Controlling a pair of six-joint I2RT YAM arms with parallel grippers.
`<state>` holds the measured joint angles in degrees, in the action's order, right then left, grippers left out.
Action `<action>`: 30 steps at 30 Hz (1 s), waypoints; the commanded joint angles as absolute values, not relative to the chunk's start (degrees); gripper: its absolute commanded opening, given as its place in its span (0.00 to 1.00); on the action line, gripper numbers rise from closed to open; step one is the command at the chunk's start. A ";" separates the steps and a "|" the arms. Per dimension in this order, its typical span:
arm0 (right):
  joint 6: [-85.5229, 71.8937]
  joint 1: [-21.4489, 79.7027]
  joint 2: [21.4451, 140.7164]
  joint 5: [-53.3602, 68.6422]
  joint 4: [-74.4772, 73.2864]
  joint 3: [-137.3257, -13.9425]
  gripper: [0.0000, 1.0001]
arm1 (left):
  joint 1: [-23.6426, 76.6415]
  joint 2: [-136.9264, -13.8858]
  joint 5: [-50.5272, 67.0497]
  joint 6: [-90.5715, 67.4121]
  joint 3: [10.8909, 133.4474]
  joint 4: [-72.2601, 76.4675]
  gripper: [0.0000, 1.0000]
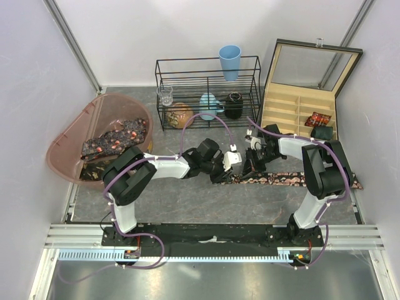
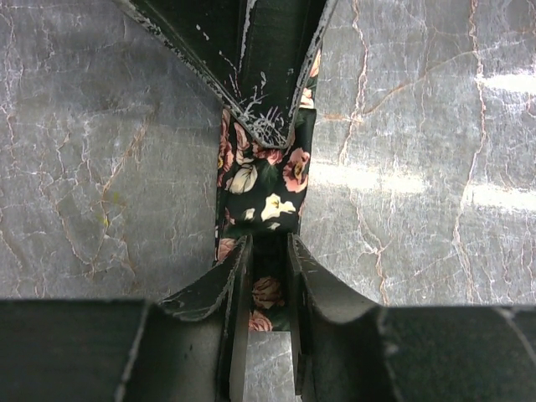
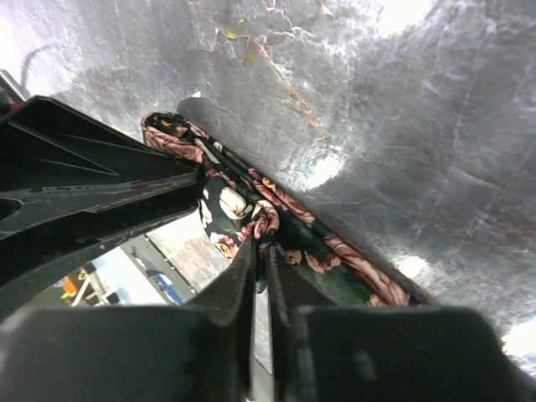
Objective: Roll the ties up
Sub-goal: Roll the tie at the center of the board.
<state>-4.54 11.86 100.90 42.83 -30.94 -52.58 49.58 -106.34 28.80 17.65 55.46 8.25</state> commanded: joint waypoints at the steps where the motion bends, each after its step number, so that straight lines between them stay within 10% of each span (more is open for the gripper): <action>1: -1.06 11.69 101.16 41.76 -31.29 -54.05 0.00 | 49.48 -107.76 27.78 18.37 56.34 5.80 0.33; 8: -2.37 11.69 102.21 36.48 -28.21 -52.03 0.00 | 46.67 -98.81 33.75 14.50 49.84 16.85 0.64; 18: -2.55 11.69 103.18 34.54 -27.33 -51.94 0.00 | 45.35 -100.53 34.10 19.51 47.55 18.73 0.76; 30: -2.55 11.69 103.80 33.05 -27.33 -52.12 0.00 | 45.44 -103.80 36.12 25.14 48.96 16.08 0.59</action>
<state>-4.34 11.77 101.71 39.86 -29.63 -52.56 45.39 -103.53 34.15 21.56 47.27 15.68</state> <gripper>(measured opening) 0.010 0.644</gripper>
